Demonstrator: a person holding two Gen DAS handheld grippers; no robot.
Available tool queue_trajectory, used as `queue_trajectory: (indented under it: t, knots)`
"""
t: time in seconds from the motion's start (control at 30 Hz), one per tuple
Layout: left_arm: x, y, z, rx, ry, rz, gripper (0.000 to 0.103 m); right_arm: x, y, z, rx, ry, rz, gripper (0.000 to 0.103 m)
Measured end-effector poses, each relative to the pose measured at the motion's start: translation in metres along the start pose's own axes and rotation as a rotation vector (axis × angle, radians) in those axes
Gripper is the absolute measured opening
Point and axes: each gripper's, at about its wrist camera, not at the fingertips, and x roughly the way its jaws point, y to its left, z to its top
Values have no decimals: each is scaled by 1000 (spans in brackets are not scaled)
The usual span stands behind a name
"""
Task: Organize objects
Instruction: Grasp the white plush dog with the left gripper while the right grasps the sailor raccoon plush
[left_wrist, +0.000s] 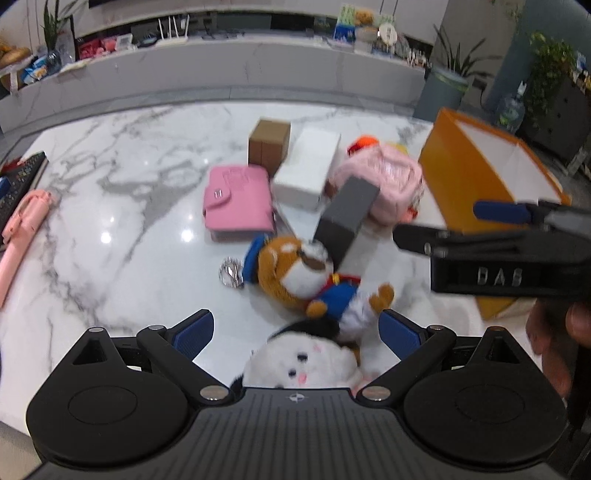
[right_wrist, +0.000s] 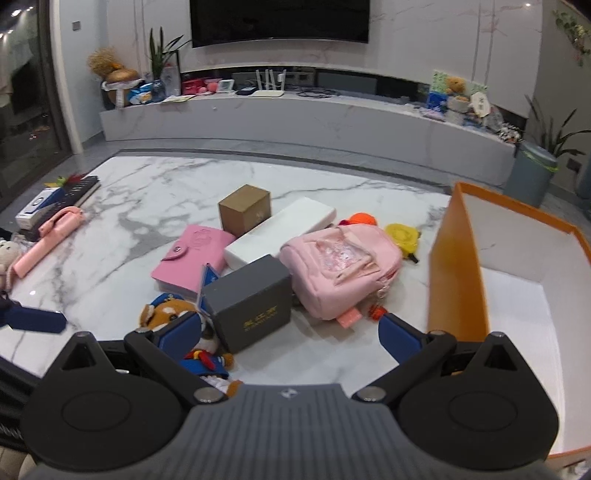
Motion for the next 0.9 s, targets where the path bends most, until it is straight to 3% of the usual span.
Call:
queue_trajectory:
  t: [0.13, 0.3, 0.5, 0.6, 0.8, 0.9]
  knots:
    - [6, 0, -12, -7, 61, 8, 103, 8, 1, -1, -7, 40, 28, 102]
    - [14, -5, -23, -21, 129, -19, 103, 13, -3, -4, 31, 85, 128, 102]
    - [27, -4, -25, -29, 130, 22, 103, 26, -2, -10, 63, 136, 198, 101]
    - [37, 4, -26, -76, 149, -5, 103, 30, 3, -14, 60, 168, 229, 101]
    - [44, 6, -28, -96, 151, -23, 103, 42, 13, -23, 31, 211, 266, 79]
    - [46, 8, -28, -116, 160, -37, 103, 50, 12, -26, 50, 227, 291, 78]
